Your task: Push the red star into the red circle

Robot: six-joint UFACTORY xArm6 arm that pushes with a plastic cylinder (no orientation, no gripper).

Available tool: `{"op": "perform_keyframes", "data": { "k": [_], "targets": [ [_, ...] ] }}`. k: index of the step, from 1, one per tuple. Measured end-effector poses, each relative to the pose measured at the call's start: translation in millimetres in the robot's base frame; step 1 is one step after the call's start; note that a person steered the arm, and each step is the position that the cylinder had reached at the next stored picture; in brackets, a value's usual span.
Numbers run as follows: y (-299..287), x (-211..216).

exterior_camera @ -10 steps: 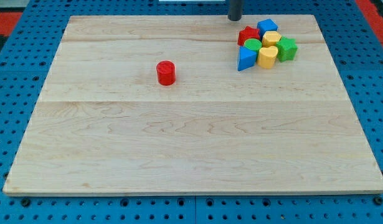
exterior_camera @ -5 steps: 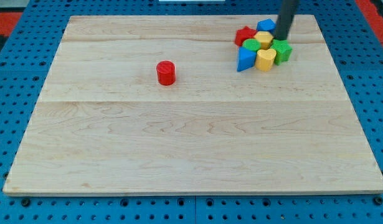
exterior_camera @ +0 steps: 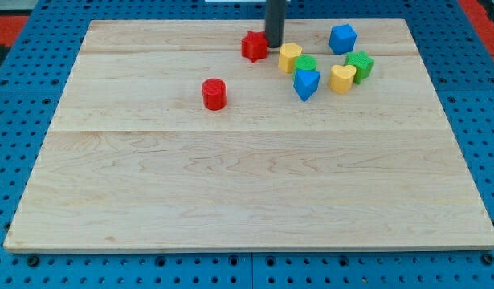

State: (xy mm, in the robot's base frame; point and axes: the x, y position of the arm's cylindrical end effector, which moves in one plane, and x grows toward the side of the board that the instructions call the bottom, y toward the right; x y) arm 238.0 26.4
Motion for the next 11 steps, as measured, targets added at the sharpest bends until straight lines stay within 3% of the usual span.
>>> {"op": "perform_keyframes", "data": {
  "k": [1,4,5,7,8,9,11],
  "targets": [
    [-13,-30],
    [-25,90],
    [-28,94],
    [-32,16],
    [37,-3],
    [92,25],
    [16,44]
  ]
}}
